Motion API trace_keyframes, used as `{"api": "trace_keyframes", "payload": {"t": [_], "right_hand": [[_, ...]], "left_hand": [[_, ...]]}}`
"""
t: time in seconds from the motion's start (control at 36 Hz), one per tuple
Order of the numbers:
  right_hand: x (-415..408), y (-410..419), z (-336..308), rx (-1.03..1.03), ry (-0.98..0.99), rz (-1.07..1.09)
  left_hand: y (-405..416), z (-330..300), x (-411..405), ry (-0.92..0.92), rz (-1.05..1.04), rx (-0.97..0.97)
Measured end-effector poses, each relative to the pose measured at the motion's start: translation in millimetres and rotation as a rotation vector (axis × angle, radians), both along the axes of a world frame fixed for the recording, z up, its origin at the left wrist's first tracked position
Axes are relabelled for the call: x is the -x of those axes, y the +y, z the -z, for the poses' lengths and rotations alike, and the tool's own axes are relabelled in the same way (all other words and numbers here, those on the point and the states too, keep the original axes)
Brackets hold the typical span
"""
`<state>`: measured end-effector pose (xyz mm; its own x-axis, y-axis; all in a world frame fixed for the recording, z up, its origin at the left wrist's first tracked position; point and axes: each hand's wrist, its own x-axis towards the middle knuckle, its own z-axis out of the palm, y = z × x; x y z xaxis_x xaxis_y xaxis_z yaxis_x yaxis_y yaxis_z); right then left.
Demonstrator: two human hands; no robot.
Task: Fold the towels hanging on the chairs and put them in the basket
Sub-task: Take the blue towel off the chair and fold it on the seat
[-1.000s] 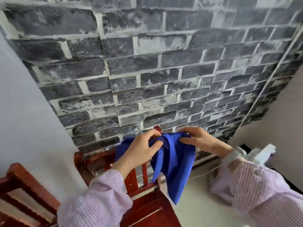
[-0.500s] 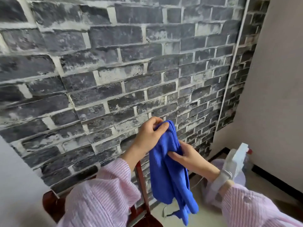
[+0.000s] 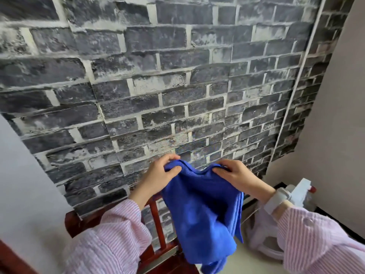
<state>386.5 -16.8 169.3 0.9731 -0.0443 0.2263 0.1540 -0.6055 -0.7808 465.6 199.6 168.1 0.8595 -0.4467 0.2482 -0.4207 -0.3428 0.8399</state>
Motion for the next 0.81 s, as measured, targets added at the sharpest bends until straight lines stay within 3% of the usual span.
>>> {"api": "trace_keyframes", "payload": {"t": [0.11, 0.19, 0.28, 0.36, 0.47, 0.61, 0.81], "right_hand": [[-4.4, 9.3, -9.5, 0.023, -0.064, -0.048], [-5.6, 15.9, -10.6, 0.056, -0.043, -0.057], [-3.7, 11.5, -9.4, 0.065, -0.042, -0.033], [0.2, -2.8, 2.1, 0.19, 0.016, -0.007], [4.8, -30.5, 54.1, 0.288, 0.187, 0.219], [28.3, -39.5, 119.6, 0.01, 0.335, 0.498], [64.2, 11.3, 203.0, -0.198, 0.56, 0.192]], "left_hand": [[0.1, 3.8, 12.3, 0.156, 0.172, -0.074], [-5.5, 10.3, 17.9, 0.154, 0.197, -0.148], [-10.3, 10.3, 18.9, 0.141, 0.119, -0.043], [-12.6, 3.2, 18.8, 0.242, 0.106, 0.13], [-28.1, 6.9, 15.7, 0.288, 0.1, 0.099], [-38.1, 29.3, 19.7, 0.302, -0.08, 0.061], [-38.9, 59.4, 40.0, 0.303, -0.196, 0.031]]}}
